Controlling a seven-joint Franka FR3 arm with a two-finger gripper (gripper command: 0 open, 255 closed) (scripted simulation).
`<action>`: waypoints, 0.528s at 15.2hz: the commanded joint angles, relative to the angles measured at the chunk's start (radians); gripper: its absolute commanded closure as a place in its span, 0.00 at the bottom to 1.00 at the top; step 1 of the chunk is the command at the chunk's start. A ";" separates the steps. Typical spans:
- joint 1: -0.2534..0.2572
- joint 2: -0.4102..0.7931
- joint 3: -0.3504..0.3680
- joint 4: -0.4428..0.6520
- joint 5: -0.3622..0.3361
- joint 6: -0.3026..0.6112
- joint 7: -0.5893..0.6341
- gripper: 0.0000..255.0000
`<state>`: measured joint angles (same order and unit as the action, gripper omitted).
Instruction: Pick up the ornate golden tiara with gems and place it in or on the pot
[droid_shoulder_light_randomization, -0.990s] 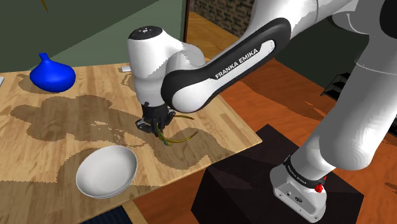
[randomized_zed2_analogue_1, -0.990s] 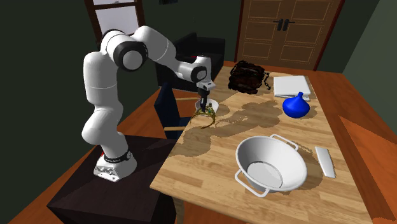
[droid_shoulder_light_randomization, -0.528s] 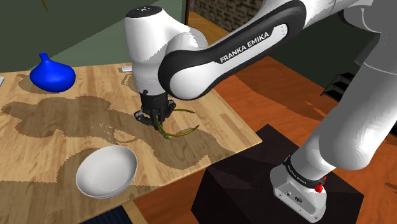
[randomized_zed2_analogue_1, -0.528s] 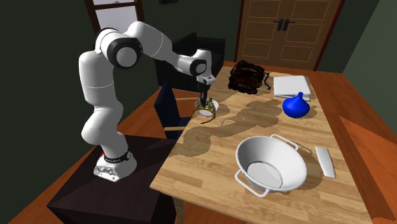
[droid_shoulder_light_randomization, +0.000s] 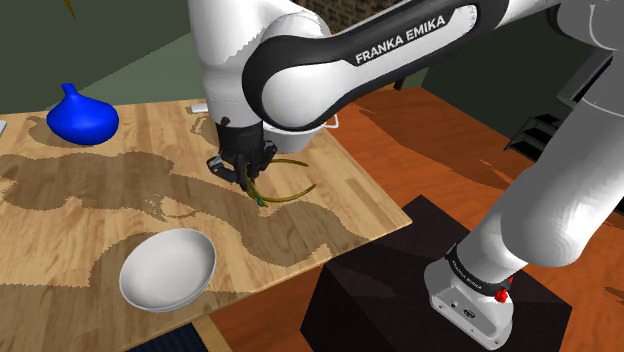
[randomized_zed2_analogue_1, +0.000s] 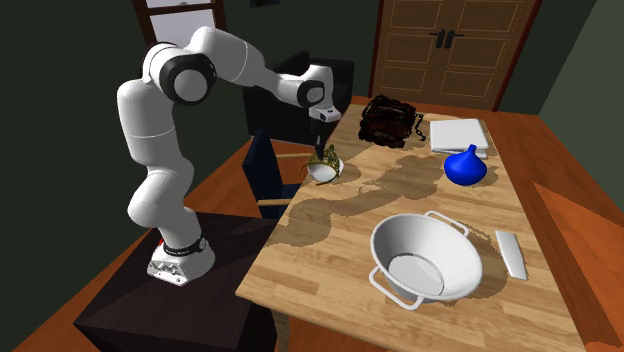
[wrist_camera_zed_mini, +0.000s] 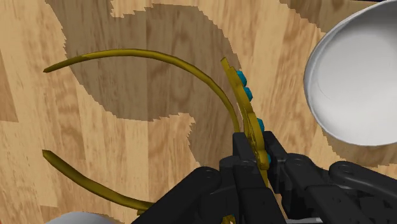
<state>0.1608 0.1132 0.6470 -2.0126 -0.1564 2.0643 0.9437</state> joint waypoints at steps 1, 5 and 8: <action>-0.003 -0.015 0.001 0.014 0.012 -0.025 -0.011 1.00; -0.027 -0.010 -0.019 0.038 0.010 -0.041 -0.057 1.00; -0.060 0.016 -0.049 0.066 -0.005 -0.041 -0.114 1.00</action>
<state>0.1092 0.1180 0.6061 -1.9622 -0.1550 2.0272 0.8454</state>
